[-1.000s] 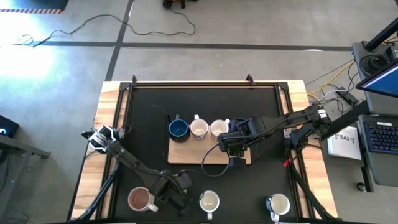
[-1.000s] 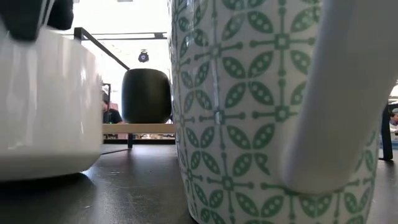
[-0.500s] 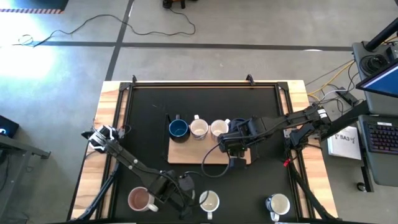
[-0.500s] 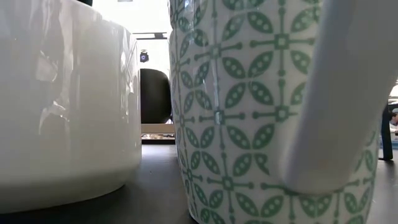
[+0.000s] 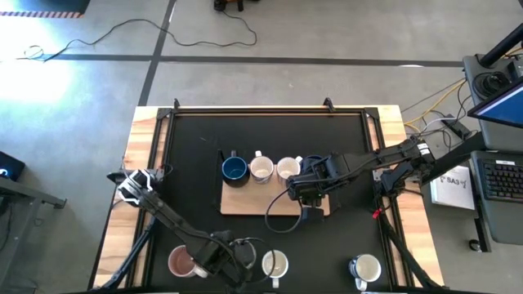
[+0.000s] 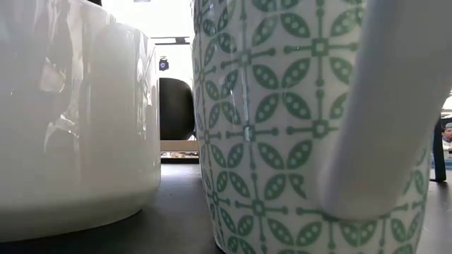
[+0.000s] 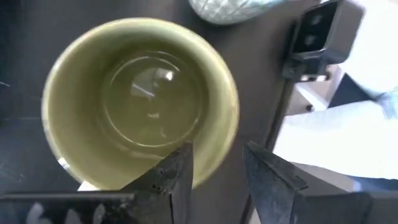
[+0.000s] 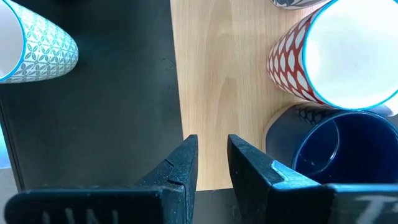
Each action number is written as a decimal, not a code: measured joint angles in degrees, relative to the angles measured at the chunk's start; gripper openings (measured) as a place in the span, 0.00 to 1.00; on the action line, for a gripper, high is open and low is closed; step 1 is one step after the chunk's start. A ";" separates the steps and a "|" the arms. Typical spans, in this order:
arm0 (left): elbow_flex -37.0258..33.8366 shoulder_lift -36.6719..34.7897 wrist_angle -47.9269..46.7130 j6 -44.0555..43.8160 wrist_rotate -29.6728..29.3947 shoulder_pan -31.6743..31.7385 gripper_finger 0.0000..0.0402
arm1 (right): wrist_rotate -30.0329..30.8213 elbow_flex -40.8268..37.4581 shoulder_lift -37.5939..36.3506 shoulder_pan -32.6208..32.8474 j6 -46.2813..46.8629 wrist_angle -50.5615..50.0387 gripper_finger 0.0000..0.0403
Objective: Place coffee mugs
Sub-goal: Put the green mug on the shelf
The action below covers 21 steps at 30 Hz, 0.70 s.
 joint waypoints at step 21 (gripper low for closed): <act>0.21 3.37 -0.03 10.01 2.05 2.14 0.05 | 0.00 -0.14 0.00 0.01 0.06 0.21 0.20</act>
